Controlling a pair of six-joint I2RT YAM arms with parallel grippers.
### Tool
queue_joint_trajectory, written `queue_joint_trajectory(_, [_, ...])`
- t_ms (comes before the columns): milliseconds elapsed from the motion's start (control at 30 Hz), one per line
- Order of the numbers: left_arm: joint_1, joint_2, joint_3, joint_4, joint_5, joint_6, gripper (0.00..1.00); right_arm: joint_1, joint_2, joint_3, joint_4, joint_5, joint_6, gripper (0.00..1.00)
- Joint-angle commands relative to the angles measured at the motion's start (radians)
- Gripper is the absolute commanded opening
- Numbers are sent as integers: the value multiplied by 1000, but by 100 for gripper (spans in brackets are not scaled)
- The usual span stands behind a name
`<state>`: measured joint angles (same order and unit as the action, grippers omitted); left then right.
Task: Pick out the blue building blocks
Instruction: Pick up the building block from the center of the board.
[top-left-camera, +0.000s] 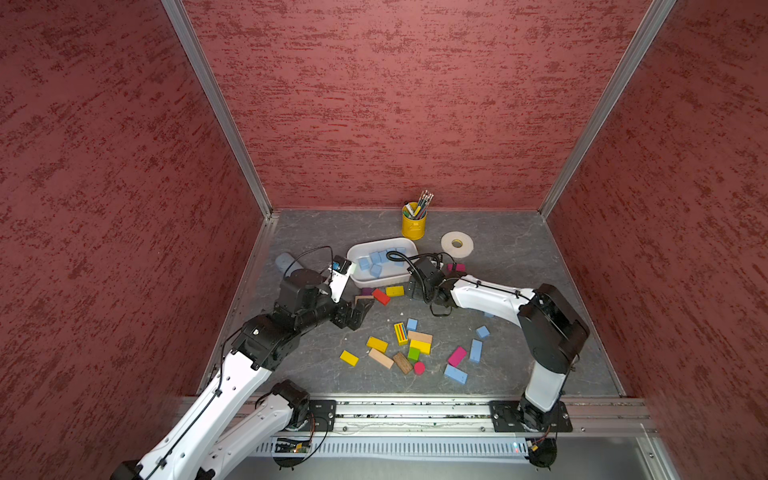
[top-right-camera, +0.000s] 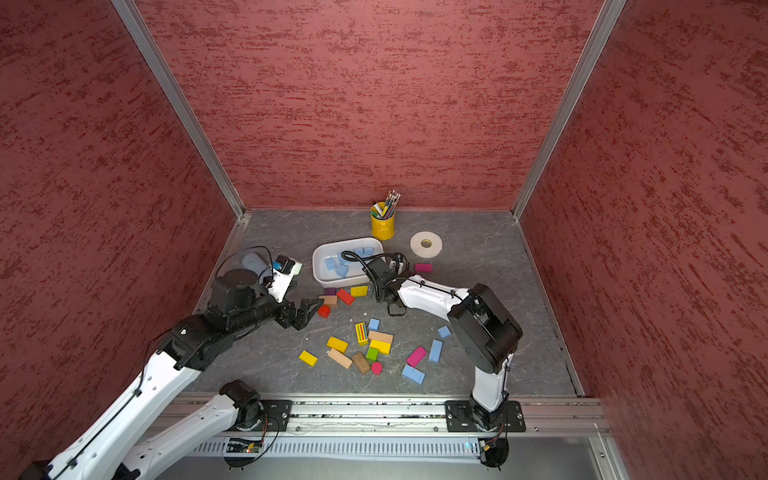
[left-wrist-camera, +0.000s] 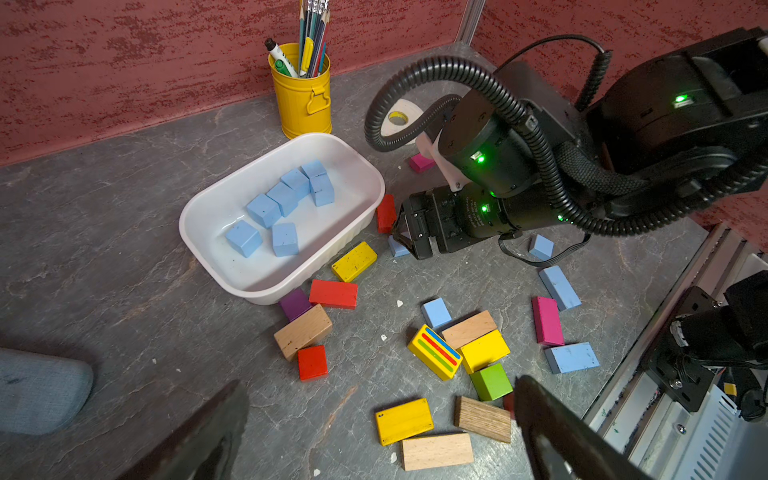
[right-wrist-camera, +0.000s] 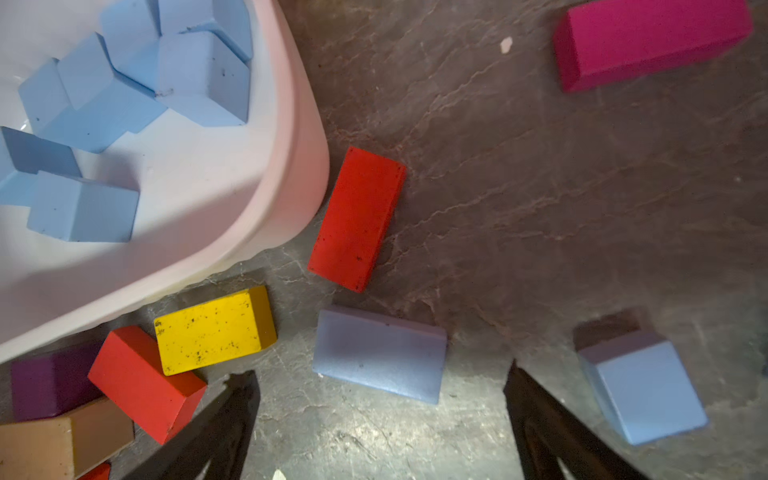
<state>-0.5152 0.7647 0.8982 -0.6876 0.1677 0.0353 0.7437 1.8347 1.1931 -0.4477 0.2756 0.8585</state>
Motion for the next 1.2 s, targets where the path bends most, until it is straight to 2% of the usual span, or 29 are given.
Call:
queue_joint_trajectory(0, [6,-8,-7,16,12,14,100,9,27,38,-27,39,34,92])
queue_joint_trajectory(367, [6,-10,-7,15,13,14,100,25,95,91,-54,48,49,86])
queue_joint_trajectory(633, [6,-8,-6,13,11,15,100,32,134,110,-68,68,60,78])
queue_joint_trajectory(1167, [7,-10,-7,13,10,15,100,33,184,140,-82,87,56,71])
